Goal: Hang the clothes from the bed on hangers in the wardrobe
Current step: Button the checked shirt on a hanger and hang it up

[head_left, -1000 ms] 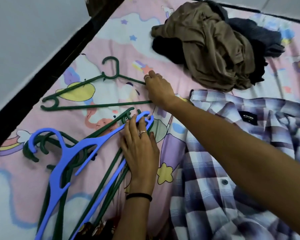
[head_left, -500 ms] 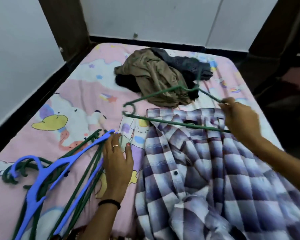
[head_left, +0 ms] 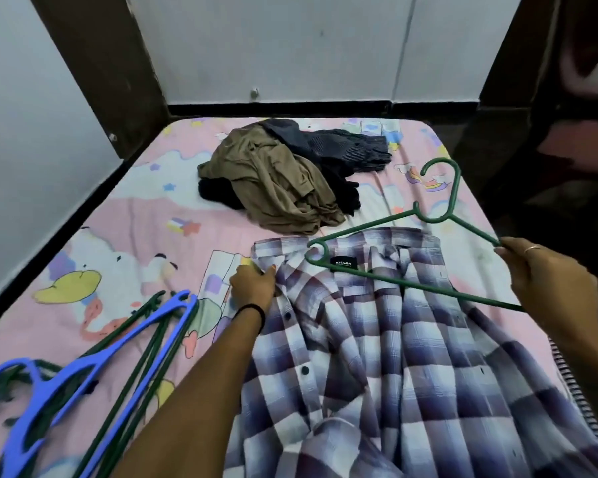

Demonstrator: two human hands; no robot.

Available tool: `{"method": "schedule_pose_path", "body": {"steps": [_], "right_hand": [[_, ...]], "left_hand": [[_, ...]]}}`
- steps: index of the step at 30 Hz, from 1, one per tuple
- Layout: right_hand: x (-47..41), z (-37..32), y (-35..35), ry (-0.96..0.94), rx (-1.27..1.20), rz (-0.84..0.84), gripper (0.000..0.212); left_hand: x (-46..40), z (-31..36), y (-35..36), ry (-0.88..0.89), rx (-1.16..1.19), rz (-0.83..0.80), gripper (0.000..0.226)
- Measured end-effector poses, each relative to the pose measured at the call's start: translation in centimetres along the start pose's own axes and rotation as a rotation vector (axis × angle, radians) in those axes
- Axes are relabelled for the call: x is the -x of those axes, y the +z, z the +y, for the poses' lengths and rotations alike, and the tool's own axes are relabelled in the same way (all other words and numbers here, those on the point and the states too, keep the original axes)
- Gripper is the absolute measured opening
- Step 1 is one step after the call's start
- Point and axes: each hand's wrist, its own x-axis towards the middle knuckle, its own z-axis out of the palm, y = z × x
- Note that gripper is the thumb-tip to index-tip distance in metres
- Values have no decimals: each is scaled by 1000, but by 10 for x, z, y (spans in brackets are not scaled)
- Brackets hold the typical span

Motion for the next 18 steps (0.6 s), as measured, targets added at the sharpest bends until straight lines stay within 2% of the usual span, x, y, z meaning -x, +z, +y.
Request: {"method": "schedule_pose_path", "body": {"steps": [3,6,10,14,18], "right_hand": [[-3,4,13,12,-29,-34,26],[-5,3,26,27,-82,-56,25],[-6,-1,43,46,-151,-81,23],[-2,-4,52,-15,-187,-113,24],[6,-2,53,-80,-193,-92,24]], "left_hand": [[-16,6,4,26,-11,15,24],[-21,15,-6,128,-21,105,25],[-22,43,-32,344,-53,209,17],[-11,68,-54,568,-116,257,14],[19,86,-65,731,-143,243,12]]}}
